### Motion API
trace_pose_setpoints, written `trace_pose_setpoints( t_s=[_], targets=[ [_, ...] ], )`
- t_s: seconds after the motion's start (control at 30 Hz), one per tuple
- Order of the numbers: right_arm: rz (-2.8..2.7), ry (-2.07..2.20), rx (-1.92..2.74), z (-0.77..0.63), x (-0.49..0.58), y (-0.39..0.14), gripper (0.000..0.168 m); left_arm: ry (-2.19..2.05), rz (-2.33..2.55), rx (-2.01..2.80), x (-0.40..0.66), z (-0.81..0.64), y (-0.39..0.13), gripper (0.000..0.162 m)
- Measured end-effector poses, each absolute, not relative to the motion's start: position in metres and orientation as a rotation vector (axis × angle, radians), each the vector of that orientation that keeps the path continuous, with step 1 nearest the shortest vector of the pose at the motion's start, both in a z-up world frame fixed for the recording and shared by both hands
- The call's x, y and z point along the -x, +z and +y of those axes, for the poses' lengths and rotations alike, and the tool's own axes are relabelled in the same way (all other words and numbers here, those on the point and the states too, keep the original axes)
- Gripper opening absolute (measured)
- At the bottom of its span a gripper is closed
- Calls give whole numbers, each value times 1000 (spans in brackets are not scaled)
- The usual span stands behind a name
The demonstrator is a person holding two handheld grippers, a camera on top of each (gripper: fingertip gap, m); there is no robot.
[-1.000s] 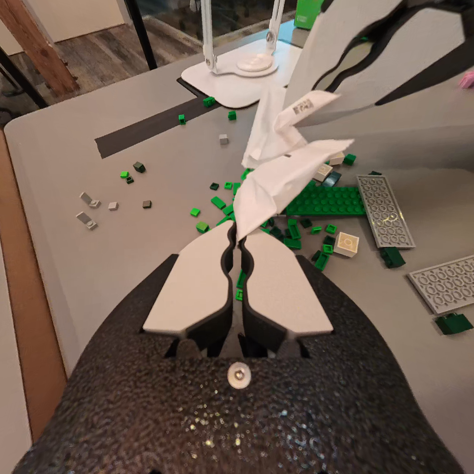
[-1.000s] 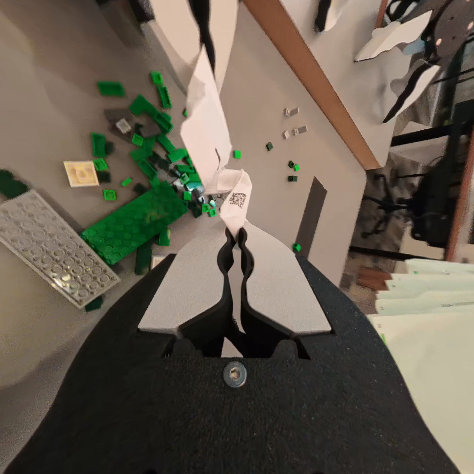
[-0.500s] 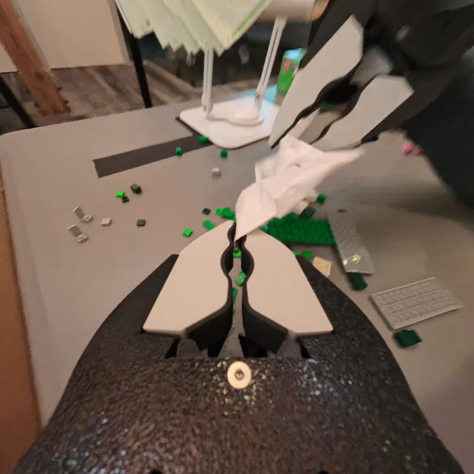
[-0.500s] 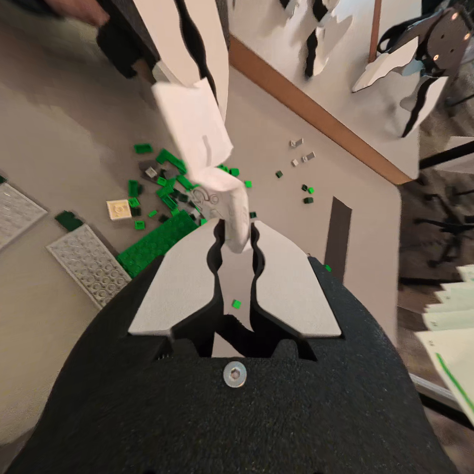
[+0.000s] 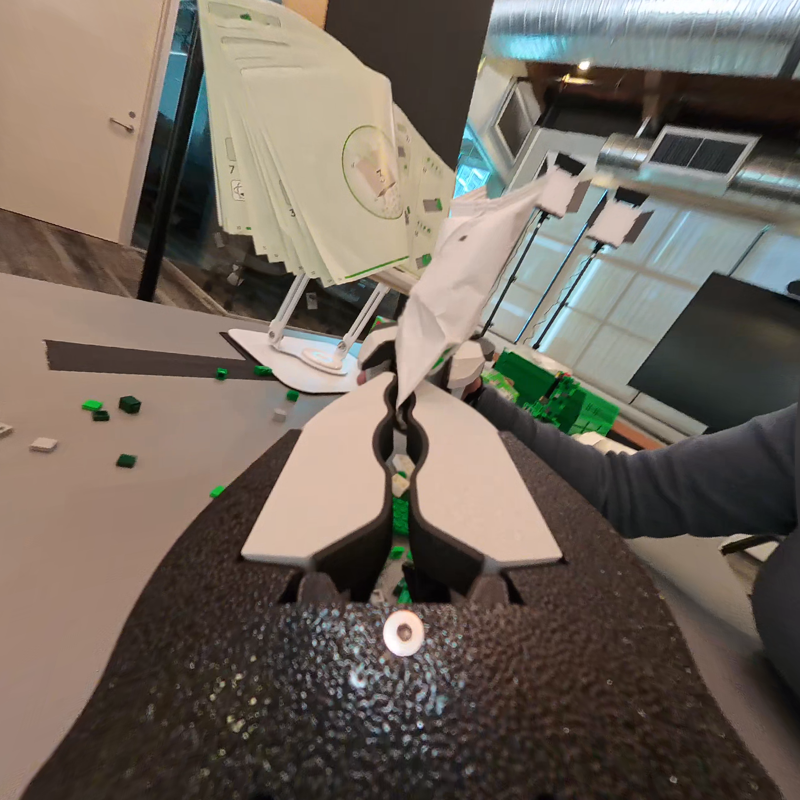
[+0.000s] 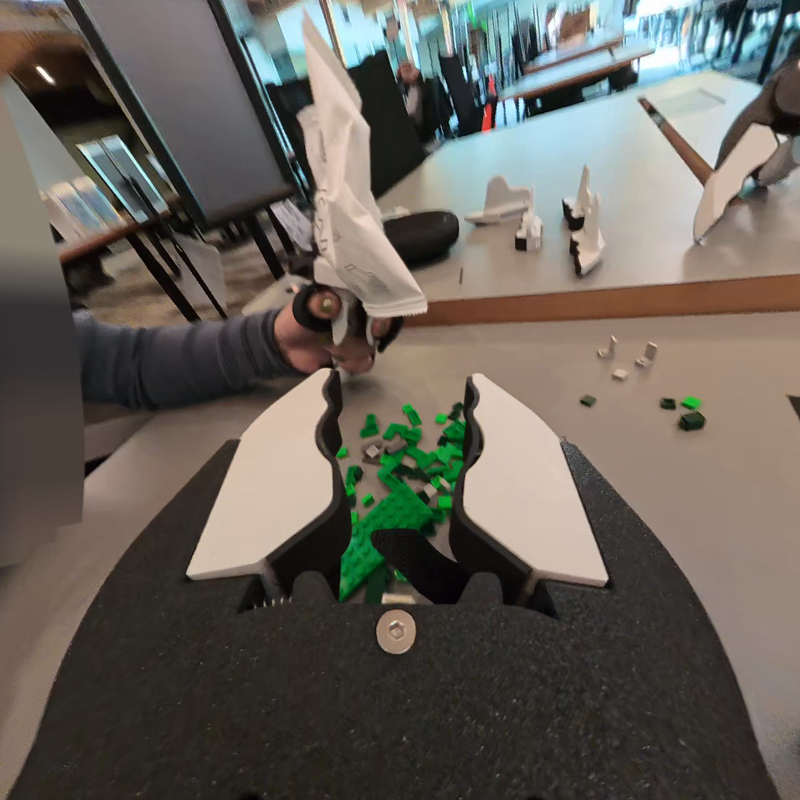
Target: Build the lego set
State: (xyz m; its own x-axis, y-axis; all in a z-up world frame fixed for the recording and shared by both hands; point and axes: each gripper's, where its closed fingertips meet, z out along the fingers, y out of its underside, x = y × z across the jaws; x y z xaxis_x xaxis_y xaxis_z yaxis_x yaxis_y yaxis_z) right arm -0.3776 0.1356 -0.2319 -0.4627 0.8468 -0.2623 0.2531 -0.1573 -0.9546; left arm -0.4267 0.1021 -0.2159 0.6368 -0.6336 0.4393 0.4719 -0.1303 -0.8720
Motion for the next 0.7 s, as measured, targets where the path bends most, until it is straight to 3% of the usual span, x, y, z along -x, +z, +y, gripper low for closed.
trace_pose_setpoints(
  t_s=[0.27,0.37,0.43,0.7],
  targets=[
    [-1395,1952,1147,128,386,-211,40,-1040,163,1390,412,102,-216,0],
    [-1336,2011,1139,131,384,-204,9,-1046,169,1413,409,103,-219,0],
    [-1351,1986,1167,137,381,-204,0,-1007,160,1479,413,106,-226,0],
    [-1852,1118,1406,163,365,-259,0,-416,359,2095,440,104,-292,0]
  ],
)
